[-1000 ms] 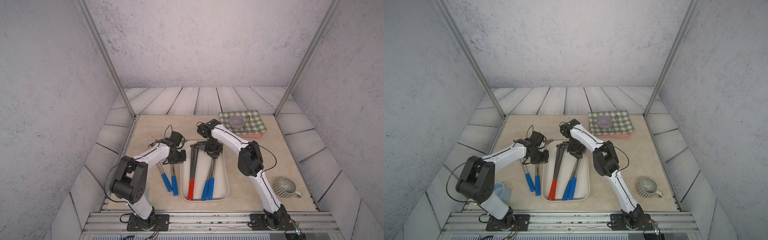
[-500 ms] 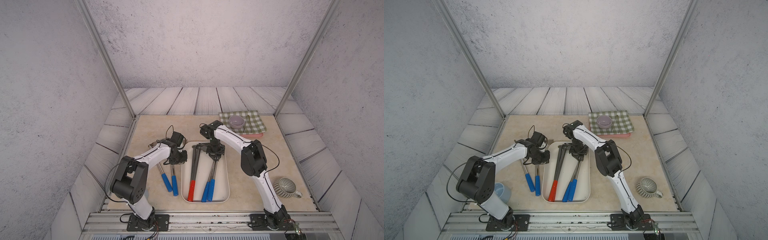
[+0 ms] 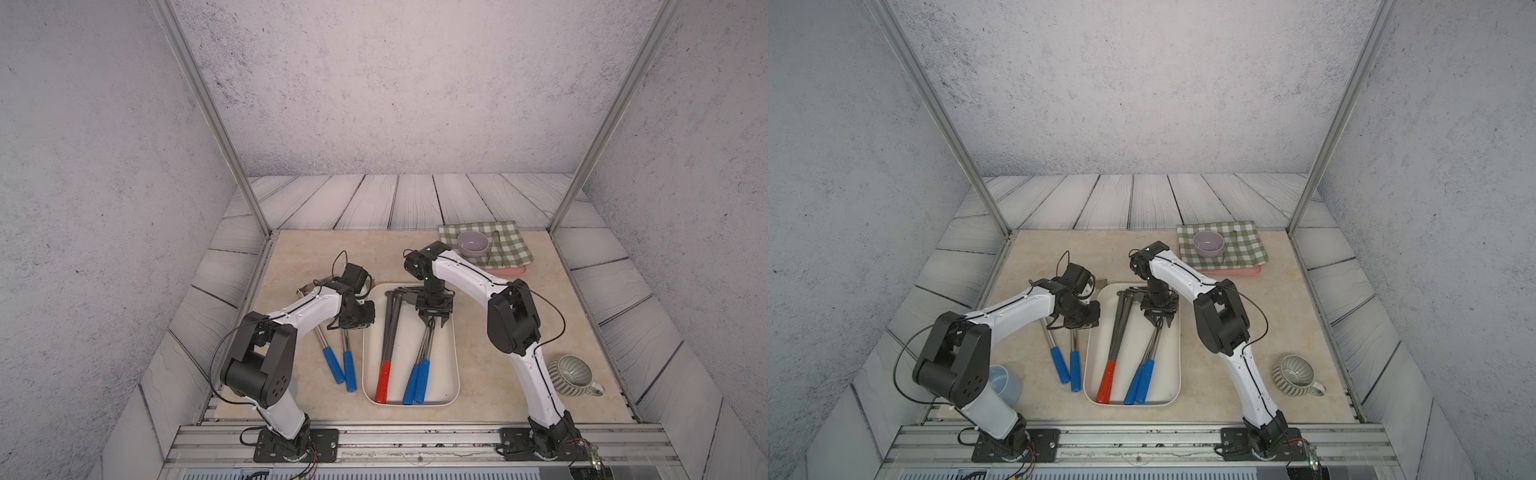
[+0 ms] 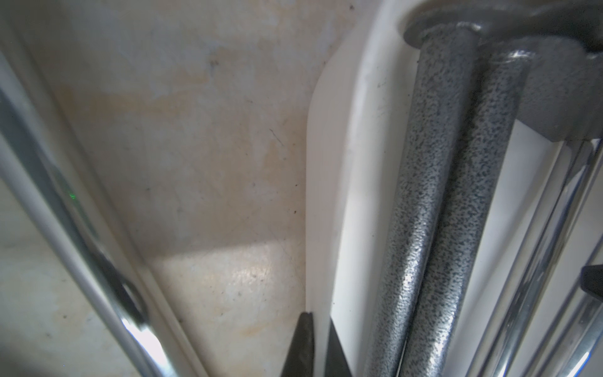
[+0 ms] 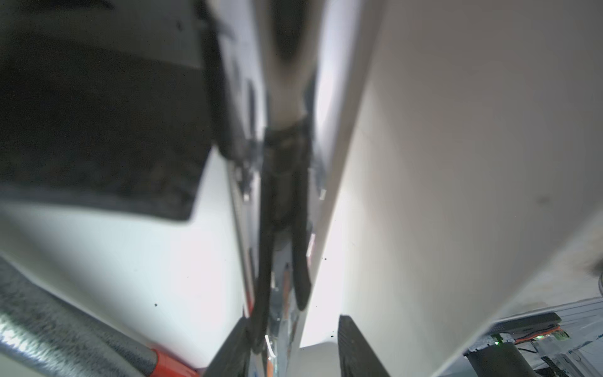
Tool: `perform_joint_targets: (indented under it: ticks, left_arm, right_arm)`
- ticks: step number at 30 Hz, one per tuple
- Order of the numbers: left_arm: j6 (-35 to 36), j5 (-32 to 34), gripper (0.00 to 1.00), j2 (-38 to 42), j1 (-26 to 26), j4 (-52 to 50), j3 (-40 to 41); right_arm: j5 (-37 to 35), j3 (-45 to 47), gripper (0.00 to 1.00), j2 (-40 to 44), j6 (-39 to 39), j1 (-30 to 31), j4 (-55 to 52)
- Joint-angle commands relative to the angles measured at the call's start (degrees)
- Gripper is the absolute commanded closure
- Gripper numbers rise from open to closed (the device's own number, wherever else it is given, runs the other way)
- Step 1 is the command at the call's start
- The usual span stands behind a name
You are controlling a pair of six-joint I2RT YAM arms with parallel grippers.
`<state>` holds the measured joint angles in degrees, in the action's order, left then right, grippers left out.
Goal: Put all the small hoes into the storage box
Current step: Place the hoe in the storage box.
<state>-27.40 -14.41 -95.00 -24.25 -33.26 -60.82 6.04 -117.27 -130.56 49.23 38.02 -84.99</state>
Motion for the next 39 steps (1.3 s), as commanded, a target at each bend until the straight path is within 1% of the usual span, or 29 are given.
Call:
perform_joint_targets:
  ticks: [1,7,15,22,23,30,35,39]
  left_arm:
    - [-0.29,-1.05,0.97,-0.63,-0.18,0.37,-0.91]
    - [-0.29,-1.05,0.97,-0.69,-0.18,0.38,-0.86]
    - [-0.38,-1.05,0.97,-0.71,-0.18,0.31,-0.88]
    - [-0.38,-0.97,0.97,-0.45,-0.18,0.01,-1.0]
    - [-0.38,-0.88,0.97,-0.37,-0.18,-0.11,-0.97]
    - [-0.45,-0.79,0.97,-0.36,-0.18,-0.45,-1.24]
    - [-0.9,-0.67,0.97,-0.53,-0.18,-0.61,-1.45]
    - [-2.2,-0.7,0.99,-0.53,-0.18,-0.52,-1.68]
  right_arm:
    - [-0.78,1.28,0.55,3.55,-0.54,-1.45,-2.69]
    - [0.02,5.03,0.56,3.91,-0.98,-2.42,-0.43]
    - [0.46,8.58,0.61,3.3,-1.16,-2.9,1.88]
    - [0.46,7.25,0.62,4.15,-1.42,-3.13,1.66]
    - [0.52,6.54,0.61,4.54,-1.51,-3.21,1.41]
    - [-0.65,-1.57,0.46,7.69,-2.82,-3.61,-2.72]
    - [-2.42,-3.56,0.42,11.09,-3.91,-4.86,-5.06]
    - [-3.55,-0.64,0.41,14.51,-5.14,-6.68,-5.39]
